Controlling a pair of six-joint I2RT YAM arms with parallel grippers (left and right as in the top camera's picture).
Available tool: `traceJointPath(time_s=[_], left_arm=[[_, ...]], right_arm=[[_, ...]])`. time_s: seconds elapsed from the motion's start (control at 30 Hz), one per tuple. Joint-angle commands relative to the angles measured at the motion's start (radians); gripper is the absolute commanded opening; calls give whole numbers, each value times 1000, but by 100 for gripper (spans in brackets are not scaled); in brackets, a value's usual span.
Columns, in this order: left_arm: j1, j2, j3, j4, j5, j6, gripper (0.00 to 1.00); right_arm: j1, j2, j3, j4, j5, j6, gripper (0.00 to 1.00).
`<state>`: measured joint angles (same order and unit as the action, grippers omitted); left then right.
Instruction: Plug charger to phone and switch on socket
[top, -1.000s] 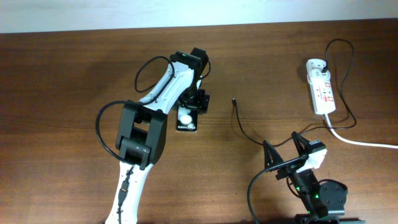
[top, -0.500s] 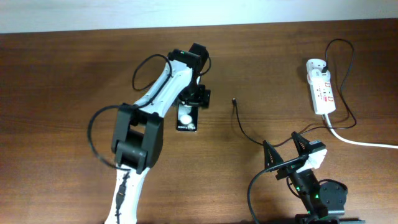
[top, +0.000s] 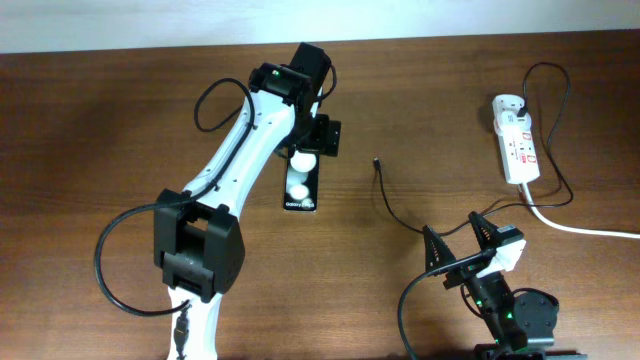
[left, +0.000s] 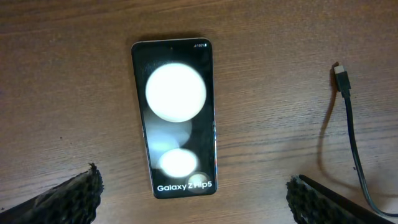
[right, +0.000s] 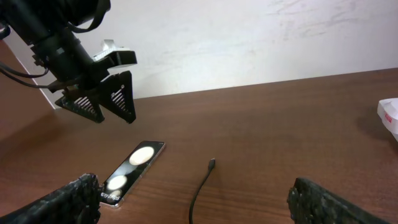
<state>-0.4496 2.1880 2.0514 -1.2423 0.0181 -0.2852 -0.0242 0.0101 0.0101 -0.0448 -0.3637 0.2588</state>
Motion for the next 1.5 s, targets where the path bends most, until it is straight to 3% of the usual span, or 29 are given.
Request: traceJointPath(time_s=[0.0, 0.43, 0.67, 0.77, 0.87, 1.03, 1.2, 1.3, 1.47], left_arm=[[6, -11, -8, 11, -14, -12, 99], [6, -11, -8, 11, -23, -5, 99], [6, 39, -9, 135, -157, -6, 99], [-2, 158, -9, 131, -142, 4, 99], [0, 259, -9, 86, -40, 108, 99], [-20, 275, -11, -14, -32, 107, 99], [-24, 300, -72, 46, -32, -47, 100], [-19, 300, -72, 64, -32, -63, 80], [-8, 300, -72, 64, -37, -65, 76]], right_arm=[[5, -6, -5, -7, 5, 2, 99], [5, -6, -5, -6, 5, 2, 99], [5, -6, -5, -6, 5, 2, 99], [5, -6, -5, -6, 5, 2, 99], [5, -6, -5, -6, 5, 2, 99], [5, -6, -5, -6, 5, 2, 99], [5, -6, -5, -6, 5, 2, 99], [5, -6, -5, -6, 5, 2, 99], [5, -6, -5, -6, 5, 2, 99]])
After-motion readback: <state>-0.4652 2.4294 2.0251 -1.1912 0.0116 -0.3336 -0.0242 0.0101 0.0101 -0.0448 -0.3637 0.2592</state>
